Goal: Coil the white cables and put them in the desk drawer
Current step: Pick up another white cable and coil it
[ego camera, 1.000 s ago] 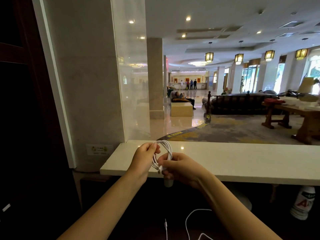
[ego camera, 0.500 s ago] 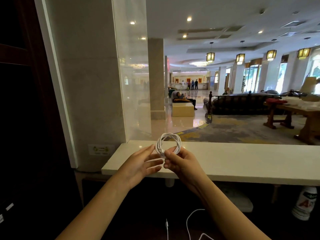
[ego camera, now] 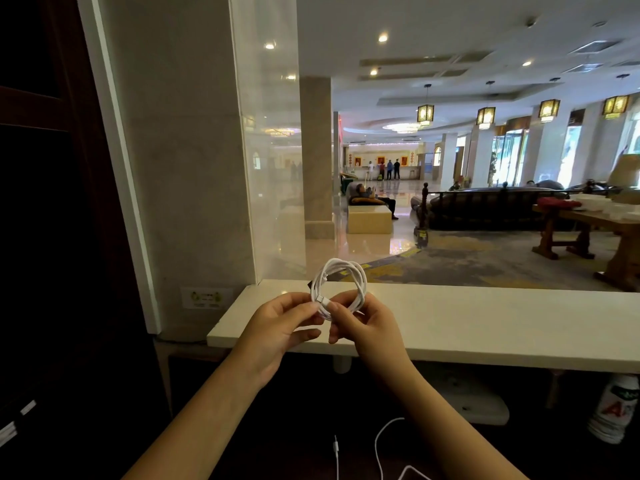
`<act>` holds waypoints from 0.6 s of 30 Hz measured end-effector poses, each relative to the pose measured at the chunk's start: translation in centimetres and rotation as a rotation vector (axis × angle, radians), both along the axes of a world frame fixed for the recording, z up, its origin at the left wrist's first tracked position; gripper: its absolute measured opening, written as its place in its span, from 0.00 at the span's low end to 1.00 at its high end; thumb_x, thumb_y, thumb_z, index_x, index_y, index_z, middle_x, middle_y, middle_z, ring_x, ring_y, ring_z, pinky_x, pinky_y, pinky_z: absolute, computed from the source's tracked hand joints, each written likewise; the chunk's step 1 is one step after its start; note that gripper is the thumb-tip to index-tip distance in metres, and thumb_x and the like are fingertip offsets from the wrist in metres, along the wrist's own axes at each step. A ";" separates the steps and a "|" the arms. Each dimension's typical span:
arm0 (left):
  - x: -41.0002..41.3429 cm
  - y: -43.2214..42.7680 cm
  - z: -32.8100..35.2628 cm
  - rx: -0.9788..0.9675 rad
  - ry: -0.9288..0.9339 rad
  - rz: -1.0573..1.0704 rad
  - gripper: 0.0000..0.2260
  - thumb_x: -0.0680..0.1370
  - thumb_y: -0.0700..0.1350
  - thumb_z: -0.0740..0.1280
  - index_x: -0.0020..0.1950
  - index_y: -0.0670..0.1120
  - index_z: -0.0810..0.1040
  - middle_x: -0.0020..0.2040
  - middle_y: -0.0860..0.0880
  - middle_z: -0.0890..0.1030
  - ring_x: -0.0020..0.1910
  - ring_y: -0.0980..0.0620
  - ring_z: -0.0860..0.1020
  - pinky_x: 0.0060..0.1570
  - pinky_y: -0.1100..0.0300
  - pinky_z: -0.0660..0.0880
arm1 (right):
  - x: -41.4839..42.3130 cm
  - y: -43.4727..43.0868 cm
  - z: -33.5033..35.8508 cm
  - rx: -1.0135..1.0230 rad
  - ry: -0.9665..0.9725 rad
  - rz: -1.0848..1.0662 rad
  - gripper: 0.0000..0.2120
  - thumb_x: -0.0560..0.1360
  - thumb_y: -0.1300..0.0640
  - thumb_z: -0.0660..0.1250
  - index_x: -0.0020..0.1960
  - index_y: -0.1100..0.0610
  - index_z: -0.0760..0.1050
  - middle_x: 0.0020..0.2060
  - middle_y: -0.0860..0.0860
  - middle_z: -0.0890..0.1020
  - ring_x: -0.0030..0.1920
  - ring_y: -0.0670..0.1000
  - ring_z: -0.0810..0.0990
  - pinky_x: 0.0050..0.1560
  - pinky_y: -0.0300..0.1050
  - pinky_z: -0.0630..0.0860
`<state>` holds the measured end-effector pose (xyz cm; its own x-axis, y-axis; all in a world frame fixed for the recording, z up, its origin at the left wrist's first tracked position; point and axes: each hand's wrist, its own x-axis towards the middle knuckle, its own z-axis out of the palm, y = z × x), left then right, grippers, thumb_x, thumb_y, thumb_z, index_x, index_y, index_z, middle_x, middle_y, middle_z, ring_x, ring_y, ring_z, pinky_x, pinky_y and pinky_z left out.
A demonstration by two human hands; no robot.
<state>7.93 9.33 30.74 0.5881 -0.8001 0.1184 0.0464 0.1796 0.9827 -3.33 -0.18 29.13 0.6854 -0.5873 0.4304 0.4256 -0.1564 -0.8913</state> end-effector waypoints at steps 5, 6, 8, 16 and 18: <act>-0.7 0.2 0.6 0.001 -0.081 0.033 0.06 0.74 0.44 0.68 0.50 0.45 0.80 0.40 0.48 0.84 0.44 0.50 0.81 0.38 0.60 0.78 | -0.1 0.5 0.1 -0.056 -0.028 -0.044 0.05 0.74 0.64 0.66 0.45 0.67 0.75 0.33 0.54 0.80 0.29 0.49 0.78 0.32 0.39 0.78; -0.7 0.3 0.7 0.007 -0.097 0.046 0.07 0.74 0.44 0.68 0.50 0.45 0.79 0.41 0.47 0.83 0.43 0.49 0.80 0.39 0.60 0.77 | -0.1 0.5 0.1 -0.066 -0.023 -0.047 0.04 0.74 0.64 0.66 0.45 0.66 0.75 0.32 0.53 0.80 0.28 0.49 0.78 0.31 0.39 0.77; -0.7 0.4 0.7 0.013 -0.105 0.061 0.08 0.73 0.44 0.69 0.51 0.45 0.79 0.41 0.46 0.81 0.41 0.49 0.79 0.39 0.59 0.77 | -0.2 0.6 0.1 -0.099 -0.003 -0.061 0.03 0.74 0.63 0.67 0.43 0.63 0.75 0.31 0.53 0.79 0.28 0.48 0.78 0.31 0.37 0.77; -0.5 0.7 0.2 -0.037 -0.008 0.048 0.08 0.74 0.40 0.67 0.51 0.47 0.83 0.35 0.51 0.84 0.36 0.53 0.78 0.34 0.62 0.78 | -0.2 0.8 0.0 -0.156 0.032 -0.085 0.04 0.73 0.61 0.69 0.41 0.61 0.75 0.31 0.53 0.79 0.27 0.48 0.78 0.29 0.37 0.77; -0.3 0.8 0.2 -0.034 0.027 0.032 0.08 0.75 0.40 0.65 0.48 0.46 0.84 0.36 0.50 0.84 0.36 0.53 0.79 0.33 0.62 0.78 | -0.3 0.9 -0.1 -0.143 0.031 -0.086 0.04 0.73 0.62 0.69 0.42 0.62 0.74 0.30 0.53 0.79 0.26 0.48 0.77 0.29 0.38 0.77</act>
<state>7.66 10.08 30.96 0.6165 -0.7767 0.1292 0.0666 0.2149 0.9744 -3.64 0.73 29.04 0.6497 -0.5786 0.4931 0.3778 -0.3171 -0.8699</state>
